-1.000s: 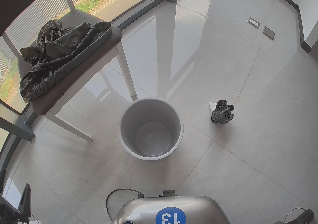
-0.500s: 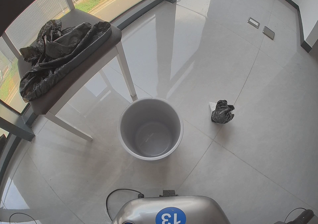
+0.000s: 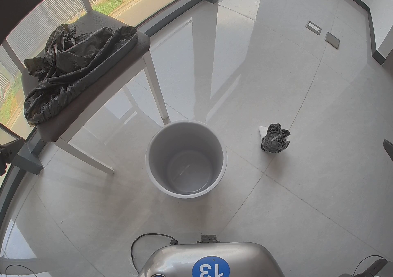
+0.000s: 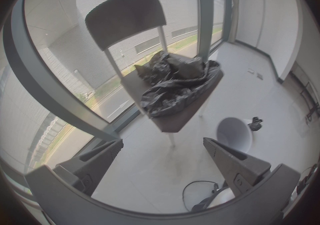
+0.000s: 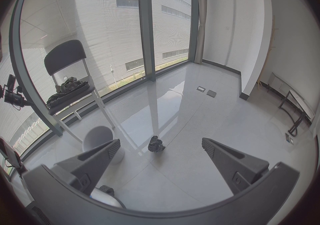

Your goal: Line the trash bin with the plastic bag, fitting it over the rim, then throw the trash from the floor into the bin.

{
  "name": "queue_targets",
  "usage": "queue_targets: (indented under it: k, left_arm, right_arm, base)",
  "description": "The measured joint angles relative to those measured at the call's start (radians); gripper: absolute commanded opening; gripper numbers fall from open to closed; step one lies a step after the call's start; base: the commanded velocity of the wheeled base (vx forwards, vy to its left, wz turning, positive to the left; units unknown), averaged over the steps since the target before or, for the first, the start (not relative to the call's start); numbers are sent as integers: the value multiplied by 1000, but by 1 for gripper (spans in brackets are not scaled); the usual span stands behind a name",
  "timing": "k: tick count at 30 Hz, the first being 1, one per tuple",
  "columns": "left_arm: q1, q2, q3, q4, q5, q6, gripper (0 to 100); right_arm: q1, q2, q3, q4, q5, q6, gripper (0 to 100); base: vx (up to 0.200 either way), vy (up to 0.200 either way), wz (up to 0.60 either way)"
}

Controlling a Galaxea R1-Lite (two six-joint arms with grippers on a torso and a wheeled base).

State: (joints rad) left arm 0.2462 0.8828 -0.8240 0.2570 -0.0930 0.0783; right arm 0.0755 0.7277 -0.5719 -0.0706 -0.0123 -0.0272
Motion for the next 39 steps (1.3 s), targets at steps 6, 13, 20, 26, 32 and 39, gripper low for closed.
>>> queue_targets:
  k: [6,13,20,26,32,39]
  left_arm:
    - [80,38,29,-5,9,24,100]
    - [64,71,34,-98,71,-5,100]
    - [-51,107,38,-186,118,-45,100]
    - [-90,152,14,-197,130,-48,100]
    - [-69,214,-24,-212,155,-47,100]
    - [-44,303,-43,-313,204,-46,100]
  right_arm:
    - [2,63,-43,-25,8,-4,100]
    - [9,112,-96,-35,12,-6,100]
    - [59,147,-153,-39,6,-13,100]
    - [97,165,-198,-40,6,-16,100]
    - [104,172,-215,-39,10,-16,100]
    - [105,173,-217,-40,12,-16,100]
  base:
    - [0,0,0]
    - [0,0,0]
    - [0,0,0]
    - [0,0,0]
    - [0,0,0]
    - [0,0,0]
